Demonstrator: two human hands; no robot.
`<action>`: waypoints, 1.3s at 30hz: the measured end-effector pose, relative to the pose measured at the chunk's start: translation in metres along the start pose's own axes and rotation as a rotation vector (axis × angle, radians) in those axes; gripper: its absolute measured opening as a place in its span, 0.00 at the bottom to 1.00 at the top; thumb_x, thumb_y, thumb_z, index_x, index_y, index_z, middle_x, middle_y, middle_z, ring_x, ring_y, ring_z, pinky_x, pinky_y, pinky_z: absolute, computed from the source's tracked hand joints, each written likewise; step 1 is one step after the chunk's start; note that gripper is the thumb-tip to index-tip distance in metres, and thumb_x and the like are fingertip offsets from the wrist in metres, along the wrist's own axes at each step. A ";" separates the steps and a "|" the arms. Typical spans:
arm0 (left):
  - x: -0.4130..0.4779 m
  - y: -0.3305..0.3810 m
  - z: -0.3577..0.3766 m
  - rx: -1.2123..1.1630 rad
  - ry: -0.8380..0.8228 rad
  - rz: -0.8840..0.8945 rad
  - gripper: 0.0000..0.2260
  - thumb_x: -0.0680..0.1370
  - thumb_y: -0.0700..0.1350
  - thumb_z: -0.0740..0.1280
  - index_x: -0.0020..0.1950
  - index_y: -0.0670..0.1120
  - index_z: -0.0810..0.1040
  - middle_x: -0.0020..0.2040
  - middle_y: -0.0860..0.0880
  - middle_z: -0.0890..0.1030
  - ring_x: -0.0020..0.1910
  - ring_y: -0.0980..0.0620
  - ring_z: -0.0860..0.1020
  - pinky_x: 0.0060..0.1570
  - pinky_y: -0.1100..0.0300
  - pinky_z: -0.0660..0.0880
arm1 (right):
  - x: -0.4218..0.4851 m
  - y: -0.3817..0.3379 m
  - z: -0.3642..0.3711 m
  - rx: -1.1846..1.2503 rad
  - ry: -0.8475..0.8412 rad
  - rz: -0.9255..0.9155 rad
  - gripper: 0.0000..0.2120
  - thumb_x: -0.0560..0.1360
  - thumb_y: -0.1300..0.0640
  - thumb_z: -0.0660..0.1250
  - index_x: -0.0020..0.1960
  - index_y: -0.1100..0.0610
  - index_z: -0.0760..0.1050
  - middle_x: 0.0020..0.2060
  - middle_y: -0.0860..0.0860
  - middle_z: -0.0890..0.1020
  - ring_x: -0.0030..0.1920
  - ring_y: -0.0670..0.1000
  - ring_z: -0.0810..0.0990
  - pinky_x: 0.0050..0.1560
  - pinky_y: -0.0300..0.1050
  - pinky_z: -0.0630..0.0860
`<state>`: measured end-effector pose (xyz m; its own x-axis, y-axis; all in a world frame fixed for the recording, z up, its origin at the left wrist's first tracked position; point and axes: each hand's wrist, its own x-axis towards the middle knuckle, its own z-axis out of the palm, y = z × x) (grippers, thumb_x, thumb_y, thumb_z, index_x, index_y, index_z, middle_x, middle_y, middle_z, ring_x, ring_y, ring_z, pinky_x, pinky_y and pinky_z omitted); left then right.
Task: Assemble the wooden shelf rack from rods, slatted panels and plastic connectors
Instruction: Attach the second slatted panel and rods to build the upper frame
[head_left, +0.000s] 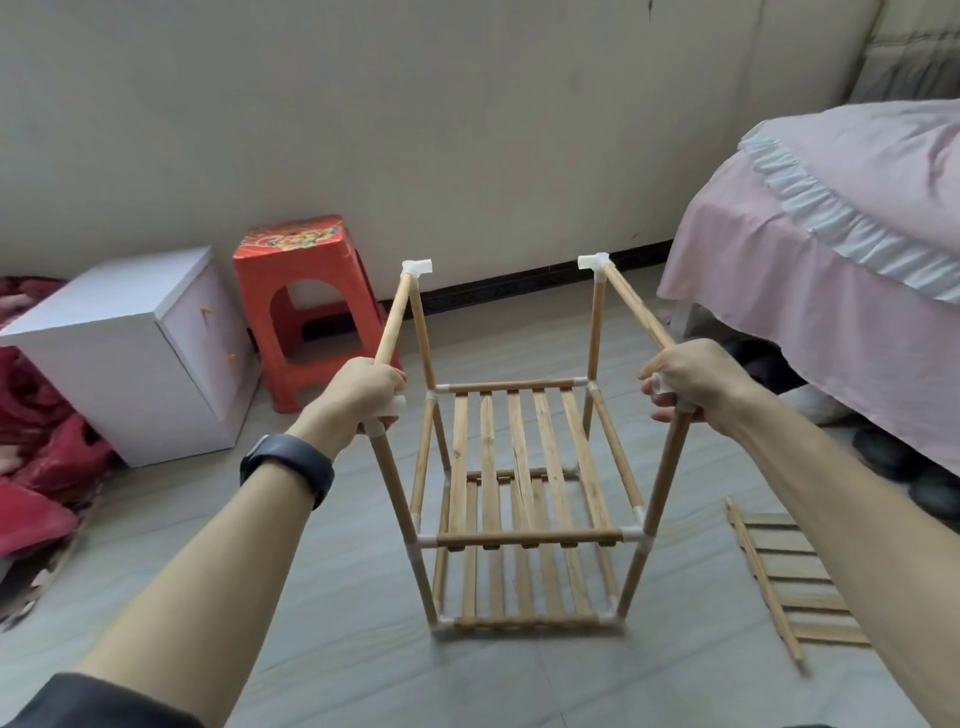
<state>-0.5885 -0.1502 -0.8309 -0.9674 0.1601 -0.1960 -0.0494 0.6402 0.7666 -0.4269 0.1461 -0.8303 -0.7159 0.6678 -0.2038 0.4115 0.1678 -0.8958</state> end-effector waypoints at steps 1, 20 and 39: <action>-0.002 0.001 0.001 -0.016 0.011 0.000 0.11 0.78 0.34 0.66 0.58 0.42 0.79 0.45 0.43 0.79 0.35 0.49 0.78 0.29 0.58 0.73 | -0.004 0.000 -0.002 0.004 -0.001 0.000 0.04 0.79 0.64 0.64 0.50 0.63 0.77 0.42 0.56 0.81 0.38 0.50 0.80 0.38 0.47 0.81; 0.007 0.008 0.011 -0.035 0.159 0.018 0.08 0.77 0.39 0.68 0.56 0.43 0.81 0.44 0.44 0.82 0.35 0.48 0.80 0.28 0.58 0.74 | -0.004 0.007 0.007 -0.013 0.063 -0.019 0.05 0.79 0.60 0.62 0.49 0.59 0.76 0.41 0.53 0.82 0.40 0.50 0.80 0.45 0.51 0.82; -0.068 0.008 0.121 0.641 0.158 0.816 0.20 0.78 0.52 0.64 0.70 0.53 0.71 0.69 0.49 0.74 0.69 0.49 0.70 0.67 0.52 0.68 | -0.014 0.081 -0.008 0.260 -0.031 -0.049 0.30 0.82 0.32 0.49 0.56 0.53 0.80 0.50 0.53 0.85 0.53 0.54 0.83 0.59 0.59 0.77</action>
<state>-0.4930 -0.0653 -0.8855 -0.6717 0.6520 0.3518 0.7285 0.6675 0.1540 -0.3789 0.1564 -0.8972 -0.7504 0.6399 -0.1658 0.2195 0.0046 -0.9756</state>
